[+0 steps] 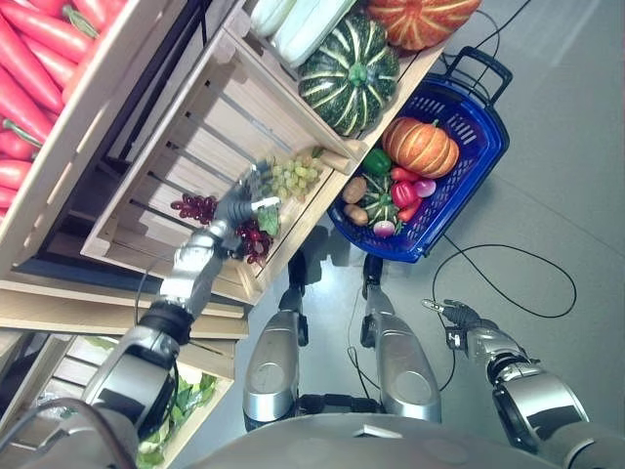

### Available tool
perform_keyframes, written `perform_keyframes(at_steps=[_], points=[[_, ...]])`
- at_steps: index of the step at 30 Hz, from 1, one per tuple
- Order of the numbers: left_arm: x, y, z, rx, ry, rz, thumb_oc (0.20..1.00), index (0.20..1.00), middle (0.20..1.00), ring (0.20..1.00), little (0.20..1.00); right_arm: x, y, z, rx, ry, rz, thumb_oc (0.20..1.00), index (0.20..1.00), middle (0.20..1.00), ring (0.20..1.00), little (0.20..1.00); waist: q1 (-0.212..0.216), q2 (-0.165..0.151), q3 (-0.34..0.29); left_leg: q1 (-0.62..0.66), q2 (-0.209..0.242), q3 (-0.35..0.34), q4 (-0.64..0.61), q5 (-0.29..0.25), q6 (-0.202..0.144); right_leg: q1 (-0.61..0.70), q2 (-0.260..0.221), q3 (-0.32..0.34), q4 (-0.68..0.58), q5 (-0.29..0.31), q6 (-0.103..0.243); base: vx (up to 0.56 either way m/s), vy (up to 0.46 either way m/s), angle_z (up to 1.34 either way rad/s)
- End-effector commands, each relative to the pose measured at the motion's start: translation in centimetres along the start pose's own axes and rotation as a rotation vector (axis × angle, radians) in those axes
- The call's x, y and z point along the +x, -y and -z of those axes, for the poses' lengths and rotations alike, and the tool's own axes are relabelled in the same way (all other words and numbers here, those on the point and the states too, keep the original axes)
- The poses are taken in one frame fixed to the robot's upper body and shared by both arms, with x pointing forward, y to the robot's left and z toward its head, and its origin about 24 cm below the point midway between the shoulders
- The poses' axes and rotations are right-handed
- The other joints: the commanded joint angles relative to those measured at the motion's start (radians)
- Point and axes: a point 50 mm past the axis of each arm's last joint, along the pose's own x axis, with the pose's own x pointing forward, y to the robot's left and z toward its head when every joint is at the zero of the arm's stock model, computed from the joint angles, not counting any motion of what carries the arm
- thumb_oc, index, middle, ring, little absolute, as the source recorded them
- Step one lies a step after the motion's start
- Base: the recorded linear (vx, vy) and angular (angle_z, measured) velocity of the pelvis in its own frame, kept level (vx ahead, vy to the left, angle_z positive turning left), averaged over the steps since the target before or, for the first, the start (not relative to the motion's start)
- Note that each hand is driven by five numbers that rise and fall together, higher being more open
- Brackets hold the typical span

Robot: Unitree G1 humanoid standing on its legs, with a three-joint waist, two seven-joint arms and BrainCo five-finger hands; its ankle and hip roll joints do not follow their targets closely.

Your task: Pick up fruits and vegetables into the basket

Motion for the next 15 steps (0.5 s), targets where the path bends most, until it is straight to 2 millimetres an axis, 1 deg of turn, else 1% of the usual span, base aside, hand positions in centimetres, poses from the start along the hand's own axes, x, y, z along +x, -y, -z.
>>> perform_keyframes(at_steps=[1,3,5,6,8,9,10,11,15], points=[[1.0,-0.5,-4.1,0.089,0.189,-0.044,1.0,1.0,1.0,1.0,1.0,-0.1,1.1,0.6,-0.004,-0.015,0.038,1.0,1.0,1.0,1.0,1.0,0.0,-0.03,-0.003,-0.129,-0.059,-0.023,0.143,-0.087,0.029,-0.142,-0.043,0.031,0.218,-0.08,0.063,-0.05,-0.029,0.08],[1.5,-0.8,-5.8,0.15,0.248,-0.086,1.0,1.0,1.0,1.0,1.0,-0.1,1.1,0.3,0.003,-0.004,0.038,1.0,1.0,1.0,1.0,1.0,-0.004,-0.032,0.007,-0.154,-0.069,-0.025,0.179,-0.097,0.033,-0.165,-0.044,0.032,0.243,-0.085,0.061,-0.06,-0.022,0.02],[1.9,-1.3,-6.9,0.216,0.284,-0.146,1.0,1.0,1.0,1.0,1.0,-0.1,1.1,0.1,0.013,0.002,0.039,1.0,1.0,1.0,1.0,1.0,-0.008,-0.037,0.008,-0.182,-0.075,-0.025,0.217,-0.105,0.036,-0.191,-0.046,0.032,0.268,-0.089,0.058,-0.02,-0.006,-0.01],[2.1,-1.4,-7.2,0.241,0.293,-0.164,1.0,1.0,1.0,1.0,1.0,-0.1,1.1,0.0,0.015,0.004,0.038,1.0,1.0,1.0,1.0,1.0,-0.009,-0.039,0.008,-0.19,-0.076,-0.025,0.227,-0.108,0.037,-0.199,-0.046,0.033,0.277,-0.091,0.058,0.0,0.0,0.0],[2.3,-1.8,-8.1,0.354,0.321,-0.235,1.0,1.0,1.0,1.0,1.0,0.0,1.0,-0.1,0.02,0.011,0.036,1.0,1.0,1.0,1.0,1.0,-0.014,-0.044,0.008,-0.217,-0.08,-0.025,0.264,-0.12,0.04,-0.226,-0.043,0.04,0.305,-0.099,0.054,0.0,0.0,0.0],[2.4,-2.1,-8.4,0.423,0.328,-0.278,1.0,1.0,1.0,1.0,1.0,0.0,0.9,-0.1,0.019,0.012,0.035,1.0,1.0,1.0,1.0,1.0,-0.017,-0.047,0.008,-0.229,-0.081,-0.024,0.278,-0.123,0.04,-0.238,-0.041,0.045,0.317,-0.102,0.053,0.0,0.0,0.0],[2.8,-2.6,-9.1,0.538,0.339,-0.328,1.0,1.0,1.0,1.0,1.0,0.0,0.8,-0.3,0.013,0.018,0.031,1.0,1.0,1.0,1.0,1.0,-0.021,-0.052,0.008,-0.245,-0.08,-0.022,0.292,-0.126,0.041,-0.254,-0.039,0.049,0.332,-0.105,0.052,0.0,0.0,0.0],[3.0,-2.8,-9.5,0.614,0.342,-0.361,1.0,1.0,1.0,1.0,1.0,0.0,0.8,-0.5,0.007,0.021,0.029,1.0,1.0,1.0,1.0,1.0,-0.023,-0.055,0.008,-0.257,-0.079,-0.02,0.299,-0.126,0.042,-0.266,-0.036,0.052,0.342,-0.109,0.051,-0.01,0.029,-0.04],[3.9,-3.3,-10.8,1.004,0.36,-0.428,1.0,1.0,1.0,1.0,1.0,0.0,0.7,-0.8,-0.007,0.029,0.025,1.0,1.0,1.0,1.0,1.0,-0.035,-0.066,0.008,-0.286,-0.076,-0.014,0.323,-0.128,0.045,-0.305,-0.032,0.064,0.375,-0.112,0.051,0.0,0.009,0.0]])
